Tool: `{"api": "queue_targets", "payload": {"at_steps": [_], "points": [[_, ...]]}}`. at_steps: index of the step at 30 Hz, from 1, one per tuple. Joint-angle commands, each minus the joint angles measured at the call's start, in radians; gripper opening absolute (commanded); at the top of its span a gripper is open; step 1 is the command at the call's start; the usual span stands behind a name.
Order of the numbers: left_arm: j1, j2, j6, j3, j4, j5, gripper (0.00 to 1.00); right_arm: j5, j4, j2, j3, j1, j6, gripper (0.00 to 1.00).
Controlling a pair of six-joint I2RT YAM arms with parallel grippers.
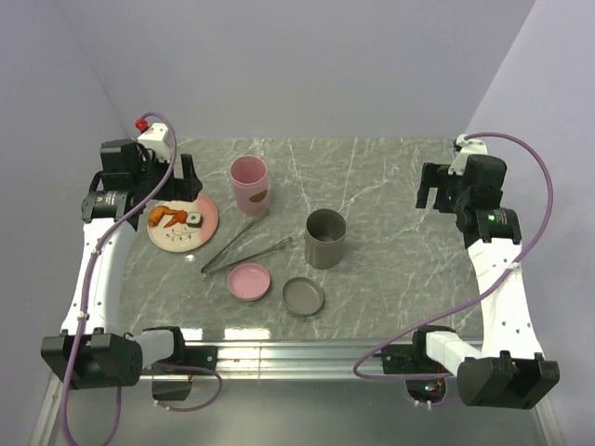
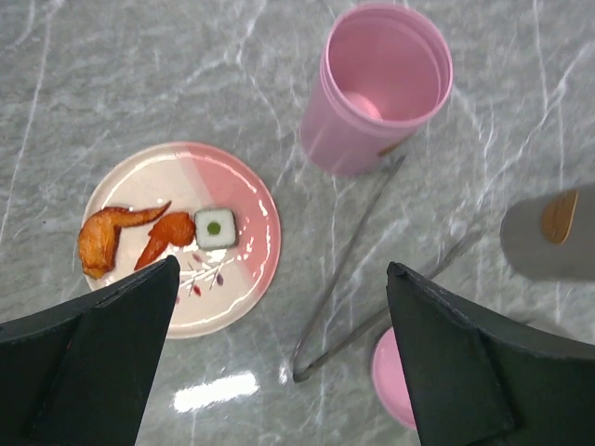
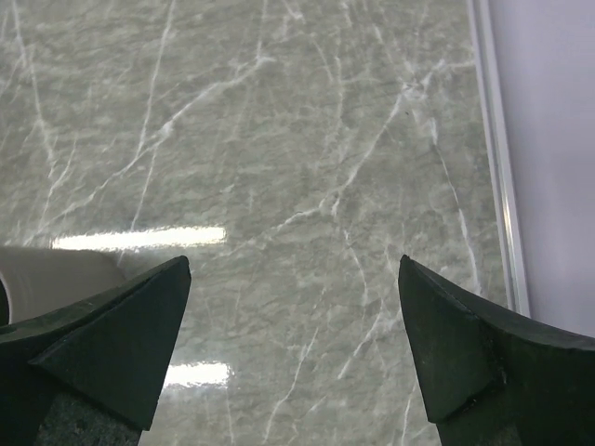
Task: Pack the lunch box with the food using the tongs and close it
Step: Pick up the clamp at the center of the board.
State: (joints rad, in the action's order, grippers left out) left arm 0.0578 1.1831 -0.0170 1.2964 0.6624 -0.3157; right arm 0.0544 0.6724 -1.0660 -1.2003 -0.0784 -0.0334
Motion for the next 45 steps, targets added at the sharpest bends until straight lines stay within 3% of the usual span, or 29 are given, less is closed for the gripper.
{"api": "queue_targets", "payload": {"at_steps": [1,6,11,17,21,25,32,45], "points": [[0.000,0.019,-0.116,0.046,0.081,-0.049,1.00,-0.093,-0.043,0.015,0.010,-0.004,0.061,1.00],[0.005,-0.013,-0.253,-0.017,0.134,-0.036,0.99,0.025,-0.005,-0.014,0.001,-0.004,0.011,1.00],[0.005,-0.163,-0.391,-0.164,0.103,0.039,0.99,0.041,-0.014,-0.015,0.010,-0.004,-0.016,1.00],[0.005,-0.155,-0.613,-0.256,0.242,0.036,0.97,0.064,-0.014,-0.022,0.016,-0.004,-0.019,1.00],[0.000,-0.204,-0.702,-0.380,0.172,0.061,0.99,0.078,-0.004,-0.023,0.011,-0.004,-0.036,1.00],[-0.007,-0.293,-0.819,-0.480,0.123,-0.008,0.99,0.101,0.004,-0.023,0.013,-0.004,-0.042,1.00],[-0.053,-0.260,-0.931,-0.575,0.079,-0.088,0.98,0.108,0.007,-0.020,0.025,-0.011,-0.049,1.00],[-0.165,-0.056,-0.891,-0.634,-0.044,-0.023,0.94,0.130,0.013,0.003,0.048,-0.029,-0.063,1.00]]}}
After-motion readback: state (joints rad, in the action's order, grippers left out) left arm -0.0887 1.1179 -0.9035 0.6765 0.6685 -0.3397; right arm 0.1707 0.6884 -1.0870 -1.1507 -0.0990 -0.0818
